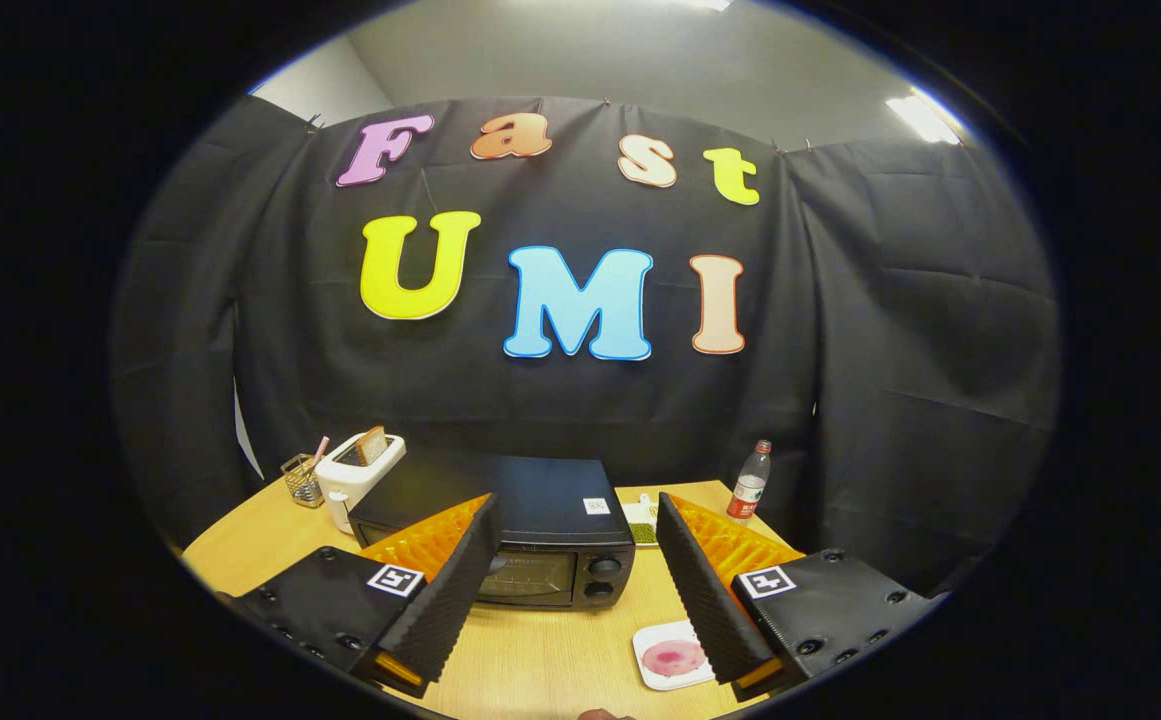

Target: Open the toaster oven, put the food inside, and close the toaster oven door.

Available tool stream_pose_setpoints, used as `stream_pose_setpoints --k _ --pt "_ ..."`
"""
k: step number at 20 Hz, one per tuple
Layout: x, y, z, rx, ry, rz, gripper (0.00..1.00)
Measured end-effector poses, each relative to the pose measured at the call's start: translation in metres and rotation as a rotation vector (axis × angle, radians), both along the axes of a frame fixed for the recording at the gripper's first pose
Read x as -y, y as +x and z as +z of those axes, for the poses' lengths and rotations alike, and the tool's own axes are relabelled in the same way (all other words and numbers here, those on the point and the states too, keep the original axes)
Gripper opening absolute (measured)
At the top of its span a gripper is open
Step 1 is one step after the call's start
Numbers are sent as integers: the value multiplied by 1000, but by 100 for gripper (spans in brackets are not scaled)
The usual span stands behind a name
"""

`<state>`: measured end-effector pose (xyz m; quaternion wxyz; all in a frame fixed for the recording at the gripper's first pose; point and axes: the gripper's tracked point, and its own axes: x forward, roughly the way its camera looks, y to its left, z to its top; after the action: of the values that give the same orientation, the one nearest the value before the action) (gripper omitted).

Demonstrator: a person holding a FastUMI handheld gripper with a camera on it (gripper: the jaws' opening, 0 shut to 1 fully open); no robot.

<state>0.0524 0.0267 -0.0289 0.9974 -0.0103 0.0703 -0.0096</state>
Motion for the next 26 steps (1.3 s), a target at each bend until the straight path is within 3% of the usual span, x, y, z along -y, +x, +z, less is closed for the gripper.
stream_pose_setpoints --k 13,26 --pt "-67 68 -58 -154 44 67 99" --pt "-116 112 -129 -327 4 124 99"
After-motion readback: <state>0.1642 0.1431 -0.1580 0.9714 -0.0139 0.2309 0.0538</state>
